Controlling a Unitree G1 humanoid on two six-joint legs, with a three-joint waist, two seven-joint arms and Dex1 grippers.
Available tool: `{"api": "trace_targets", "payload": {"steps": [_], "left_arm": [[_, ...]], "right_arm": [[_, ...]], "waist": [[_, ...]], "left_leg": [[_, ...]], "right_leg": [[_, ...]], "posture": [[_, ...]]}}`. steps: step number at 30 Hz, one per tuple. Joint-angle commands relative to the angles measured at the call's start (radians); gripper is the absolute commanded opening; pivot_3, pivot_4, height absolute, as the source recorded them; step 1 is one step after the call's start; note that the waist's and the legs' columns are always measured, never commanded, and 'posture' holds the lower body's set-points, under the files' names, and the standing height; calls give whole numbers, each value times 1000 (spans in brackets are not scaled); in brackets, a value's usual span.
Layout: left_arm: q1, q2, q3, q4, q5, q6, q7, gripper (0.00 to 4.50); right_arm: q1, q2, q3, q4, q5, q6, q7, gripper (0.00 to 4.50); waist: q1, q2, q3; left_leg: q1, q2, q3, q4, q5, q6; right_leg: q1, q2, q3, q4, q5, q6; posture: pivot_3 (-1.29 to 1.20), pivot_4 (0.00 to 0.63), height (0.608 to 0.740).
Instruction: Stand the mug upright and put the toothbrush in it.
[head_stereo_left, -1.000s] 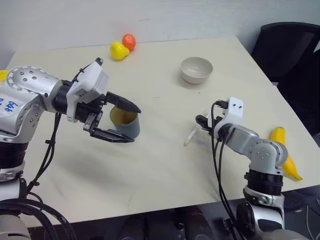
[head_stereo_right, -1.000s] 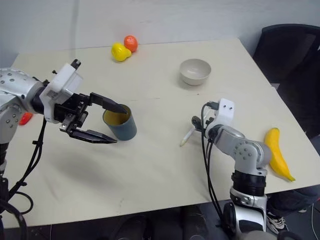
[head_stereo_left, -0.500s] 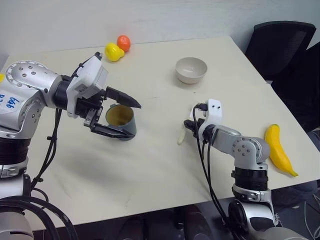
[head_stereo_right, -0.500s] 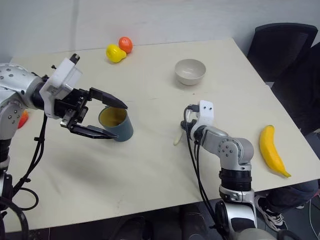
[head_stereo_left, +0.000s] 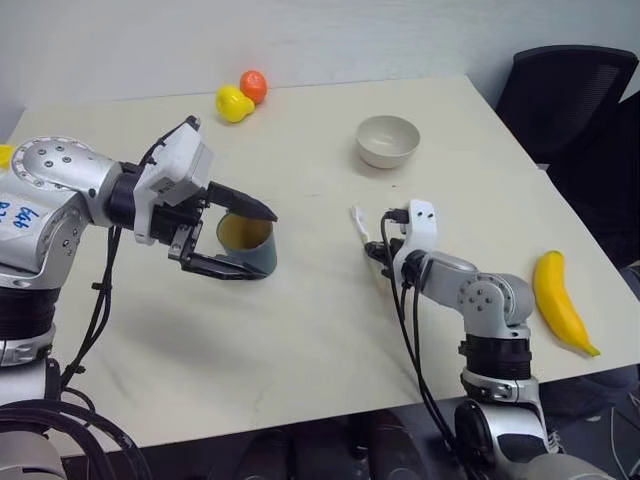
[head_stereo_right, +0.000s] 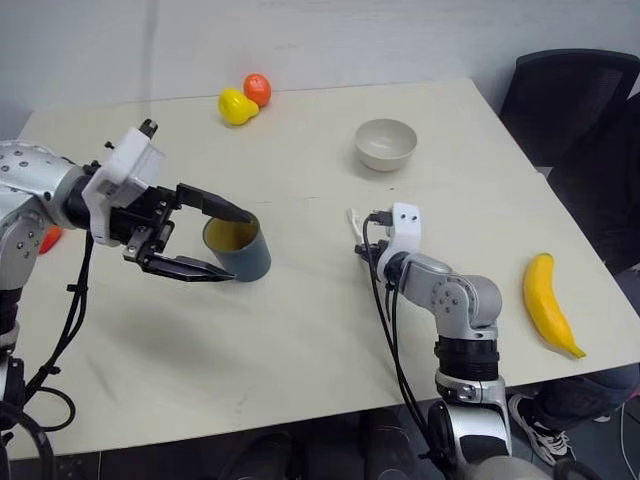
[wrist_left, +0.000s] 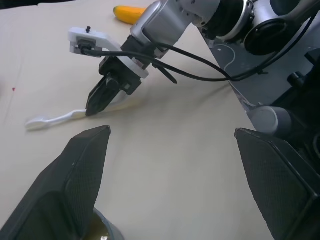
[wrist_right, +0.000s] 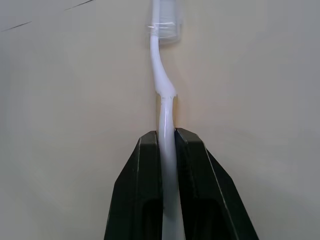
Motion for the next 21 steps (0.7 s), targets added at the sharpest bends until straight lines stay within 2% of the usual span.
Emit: {"api": "trace_targets", "payload": {"steps": [1, 3, 4, 7, 12, 15, 21], "left_arm": [[78, 34, 161, -50, -49, 87, 106, 4231], [144, 43, 246, -83, -73, 142, 173, 4231], [225, 50, 331, -115, -73, 175, 204, 4231], [493, 52, 612, -239, -70, 256, 249, 4231], [764, -8, 918, -336, -52, 250, 277, 4231], [832, -47, 1021, -373, -71, 250, 320, 4231], [918, -83, 1114, -455, -121, 268, 379, 4231]], "right_arm": [[-127, 4, 6, -22, -26, -207, 112, 261], [-179, 21, 6, -10, -21, -274, 171, 261], [-208, 33, 36, 6, -30, -324, 224, 261], [-288, 102, 130, 87, -71, -456, 344, 261], [-371, 270, 213, 249, -123, -615, 422, 261], [-409, 361, 224, 371, -158, -708, 438, 261], [-451, 451, 237, 518, -180, -826, 467, 261]], "waist": [[-6, 2, 1], [-13, 3, 2], [-18, 3, 2], [-48, 2, 1], [-59, 2, 1], [-53, 2, 1], [-40, -4, -2]], "left_leg": [[-1, 0, 0, 0, 0, 0], [-8, -1, 2, 1, 0, 0], [-14, -1, 2, 2, 1, -1], [-13, 0, -3, 0, 1, -2], [-14, -1, -7, 0, 1, -4], [-13, -2, -8, 1, 1, -4], [-13, -4, -17, 2, 1, -5]], "right_leg": [[-1, 0, 0, 0, 0, 0], [-13, -1, 3, 5, 0, 0], [-17, 0, 3, 6, 0, 0], [-19, 2, 2, 6, -1, -2], [-20, 0, -3, 7, -2, -3], [-19, -2, -3, 7, -2, -3], [-14, -5, -6, 6, -2, -4]], "posture": [[0, 150, 740], [0, 150, 740], [0, 150, 740], [0, 150, 740], [0, 150, 740], [0, 150, 740], [0, 150, 740]]}}
